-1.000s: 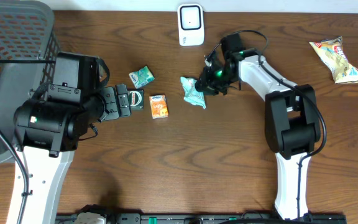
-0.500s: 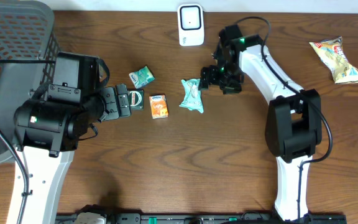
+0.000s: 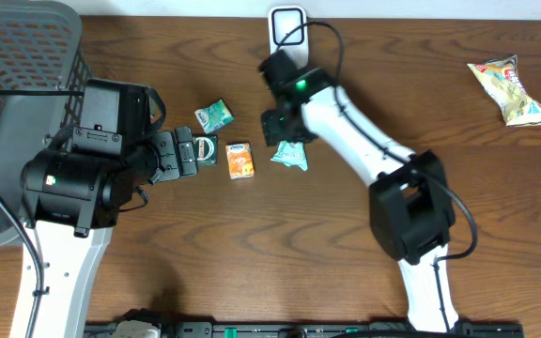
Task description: Scan the item barcode
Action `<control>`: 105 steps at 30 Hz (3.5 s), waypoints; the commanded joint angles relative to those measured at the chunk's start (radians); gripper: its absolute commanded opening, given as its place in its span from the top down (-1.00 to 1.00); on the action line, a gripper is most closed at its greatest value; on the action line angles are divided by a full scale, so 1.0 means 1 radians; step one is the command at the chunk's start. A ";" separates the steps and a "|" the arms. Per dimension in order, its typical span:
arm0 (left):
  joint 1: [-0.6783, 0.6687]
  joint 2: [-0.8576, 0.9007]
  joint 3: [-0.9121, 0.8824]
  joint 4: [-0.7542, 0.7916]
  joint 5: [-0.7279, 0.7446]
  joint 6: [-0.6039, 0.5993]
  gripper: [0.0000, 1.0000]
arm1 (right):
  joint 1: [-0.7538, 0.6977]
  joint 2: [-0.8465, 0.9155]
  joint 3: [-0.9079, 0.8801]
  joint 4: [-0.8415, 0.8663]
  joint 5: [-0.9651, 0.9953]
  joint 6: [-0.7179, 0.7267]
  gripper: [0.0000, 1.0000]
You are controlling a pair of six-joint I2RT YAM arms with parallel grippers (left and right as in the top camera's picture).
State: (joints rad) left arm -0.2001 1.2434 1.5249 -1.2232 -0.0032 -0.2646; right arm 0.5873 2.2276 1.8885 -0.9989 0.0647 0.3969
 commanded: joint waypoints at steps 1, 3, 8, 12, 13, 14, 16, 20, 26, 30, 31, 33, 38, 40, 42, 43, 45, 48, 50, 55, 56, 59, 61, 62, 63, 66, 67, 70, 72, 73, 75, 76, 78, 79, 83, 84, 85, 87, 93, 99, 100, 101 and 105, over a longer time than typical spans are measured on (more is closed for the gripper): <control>-0.002 -0.002 0.011 0.000 -0.009 0.002 -0.95 | 0.055 -0.030 0.006 0.002 0.245 0.096 -0.37; -0.002 -0.002 0.011 0.000 -0.009 0.002 -0.96 | 0.079 -0.030 -0.006 0.008 0.277 0.118 -0.34; -0.002 -0.002 0.011 0.000 -0.009 0.002 -0.96 | 0.106 -0.029 -0.066 0.056 0.365 0.185 -0.34; -0.002 -0.002 0.011 0.000 -0.009 0.002 -0.96 | 0.106 -0.029 -0.104 0.111 0.340 0.193 -0.30; -0.002 -0.002 0.011 0.000 -0.009 0.002 -0.96 | 0.106 -0.029 -0.114 0.124 0.340 0.193 -0.26; -0.002 -0.002 0.011 0.000 -0.009 0.002 -0.95 | 0.106 -0.029 -0.122 0.133 0.340 0.193 -0.22; -0.002 -0.002 0.011 0.000 -0.009 0.002 -0.95 | 0.106 -0.029 -0.151 0.172 0.339 0.193 -0.10; -0.002 -0.001 0.011 0.000 -0.009 0.002 -0.96 | 0.106 -0.029 -0.200 0.235 0.333 0.189 -0.06; -0.002 -0.002 0.011 0.000 -0.009 0.002 -0.95 | 0.106 -0.028 -0.217 0.258 0.333 0.170 0.08; -0.002 -0.002 0.011 0.000 -0.009 0.002 -0.96 | 0.106 -0.027 -0.225 0.265 0.333 0.171 0.25; -0.002 -0.002 0.011 0.000 -0.009 0.002 -0.95 | 0.105 -0.027 -0.231 0.272 0.333 0.171 0.28; -0.002 -0.001 0.011 0.000 -0.009 0.002 -0.96 | 0.100 -0.027 -0.246 0.287 0.333 0.171 0.28; -0.002 -0.002 0.011 0.000 -0.009 0.002 -0.96 | 0.076 -0.026 -0.296 0.332 0.331 0.171 0.27; -0.002 -0.002 0.011 0.000 -0.009 0.002 -0.95 | 0.067 -0.026 -0.304 0.336 0.320 0.171 0.42; -0.002 -0.002 0.011 0.000 -0.009 0.002 -0.96 | 0.061 -0.027 -0.303 0.333 0.315 0.171 0.60; -0.002 -0.001 0.011 0.000 -0.009 0.002 -0.96 | 0.059 -0.029 -0.299 0.328 0.301 0.170 0.67; -0.002 -0.002 0.011 0.000 -0.009 0.002 -0.95 | 0.050 -0.035 -0.285 0.316 0.252 0.163 0.94; -0.002 -0.002 0.011 0.000 -0.009 0.002 -0.96 | 0.018 -0.063 -0.264 0.310 0.105 0.117 0.98; -0.002 -0.002 0.011 0.000 -0.009 0.002 -0.95 | -0.014 -0.092 -0.260 0.311 -0.013 0.091 0.98; -0.002 -0.002 0.011 0.000 -0.009 0.002 -0.95 | -0.145 -0.158 -0.260 0.304 -0.458 -0.008 0.98; -0.002 -0.001 0.011 0.000 -0.009 0.002 -0.96 | -0.169 -0.158 -0.260 0.303 -0.547 -0.028 0.98; -0.002 -0.001 0.011 0.000 -0.009 0.002 -0.95 | -0.240 -0.154 -0.268 0.298 -0.792 -0.096 0.98; -0.002 -0.001 0.011 0.000 -0.009 0.002 -0.95 | -0.281 -0.153 -0.283 0.296 -0.881 -0.130 0.99; -0.002 -0.002 0.011 0.000 -0.009 0.002 -0.96 | -0.294 -0.153 -0.291 0.296 -0.880 -0.135 0.98; -0.002 -0.002 0.011 0.000 -0.009 0.002 -0.95 | -0.303 -0.153 -0.299 0.296 -0.856 -0.148 0.98; -0.002 -0.002 0.011 0.000 -0.009 0.002 -0.96 | -0.291 -0.153 -0.308 0.277 -0.713 -0.159 0.81; -0.002 -0.002 0.011 0.000 -0.009 0.002 -0.95 | -0.282 -0.153 -0.308 0.272 -0.679 -0.159 0.74; -0.002 -0.002 0.011 0.000 -0.009 0.002 -0.96 | -0.225 -0.153 -0.308 0.268 -0.539 -0.159 0.33; -0.002 -0.002 0.011 0.000 -0.009 0.002 -0.95 | -0.182 -0.153 -0.308 0.278 -0.430 -0.158 0.19; -0.002 -0.002 0.011 0.000 -0.009 0.002 -0.95 | -0.146 -0.153 -0.308 0.290 -0.336 -0.143 0.12; -0.002 -0.002 0.011 0.000 -0.009 0.002 -0.96 | -0.099 -0.153 -0.308 0.302 -0.178 -0.079 0.10; -0.002 -0.002 0.011 0.000 -0.009 0.002 -0.96 | -0.075 -0.153 -0.308 0.304 -0.090 -0.037 0.09; -0.002 -0.002 0.011 0.000 -0.009 0.002 -0.95 | -0.017 -0.153 -0.309 0.304 0.107 0.037 0.07; -0.002 -0.002 0.011 0.000 -0.009 0.002 -0.95 | 0.006 -0.153 -0.309 0.304 0.169 0.045 0.07; -0.002 -0.002 0.011 0.000 -0.009 0.002 -0.96 | 0.078 -0.139 -0.315 0.312 0.319 0.075 0.09; -0.002 -0.002 0.011 0.000 -0.009 0.002 -0.95 | 0.089 -0.135 -0.315 0.312 0.340 0.083 0.10; -0.002 -0.002 0.011 0.000 -0.009 0.002 -0.96 | 0.098 -0.129 -0.315 0.312 0.358 0.090 0.11; -0.002 -0.002 0.011 0.000 -0.009 0.002 -0.95 | 0.109 -0.114 -0.315 0.317 0.372 0.101 0.11; -0.002 -0.002 0.011 0.000 -0.009 0.002 -0.96 | 0.111 -0.048 -0.315 0.341 0.362 0.104 0.15; -0.002 -0.002 0.011 0.000 -0.009 0.002 -0.96 | 0.108 -0.008 -0.315 0.352 0.347 0.104 0.58; -0.002 -0.002 0.011 0.000 -0.009 0.002 -0.95 | 0.107 -0.008 -0.314 0.353 0.347 0.104 0.70; -0.002 -0.002 0.011 0.000 -0.009 0.002 -0.96 | 0.104 -0.010 -0.307 0.351 0.344 0.104 0.95; -0.002 -0.002 0.011 0.000 -0.009 0.002 -0.96 | 0.074 -0.021 -0.269 0.321 0.240 0.097 0.98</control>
State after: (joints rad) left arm -0.2001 1.2434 1.5249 -1.2232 -0.0032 -0.2646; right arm 0.6926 2.1960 1.5929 -0.6571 0.4168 0.4923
